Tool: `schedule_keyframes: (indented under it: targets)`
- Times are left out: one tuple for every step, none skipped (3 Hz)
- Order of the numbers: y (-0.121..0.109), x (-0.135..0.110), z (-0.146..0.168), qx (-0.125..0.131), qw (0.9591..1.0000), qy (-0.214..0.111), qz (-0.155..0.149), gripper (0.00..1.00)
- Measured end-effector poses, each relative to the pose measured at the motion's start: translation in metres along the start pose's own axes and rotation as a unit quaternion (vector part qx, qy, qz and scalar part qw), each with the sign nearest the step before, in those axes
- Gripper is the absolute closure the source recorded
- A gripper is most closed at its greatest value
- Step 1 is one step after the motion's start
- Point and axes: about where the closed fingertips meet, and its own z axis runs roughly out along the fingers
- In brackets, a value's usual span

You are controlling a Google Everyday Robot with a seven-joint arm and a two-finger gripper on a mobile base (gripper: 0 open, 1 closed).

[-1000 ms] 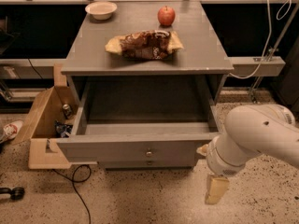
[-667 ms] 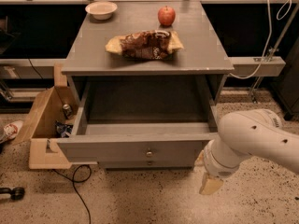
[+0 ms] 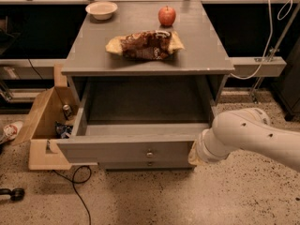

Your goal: Close top drawer

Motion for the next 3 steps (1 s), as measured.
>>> schedule_keyframes:
  targets:
    - [-0.027, -0.007, 0.001, 0.038, 0.9991, -0.016, 0.01, 1.0]
    - [-0.048, -0.016, -0.002, 0.063, 0.9974, -0.032, 0.013, 1.0]
    - [-0.048, -0.016, -0.002, 0.063, 0.9974, -0.032, 0.013, 1.0]
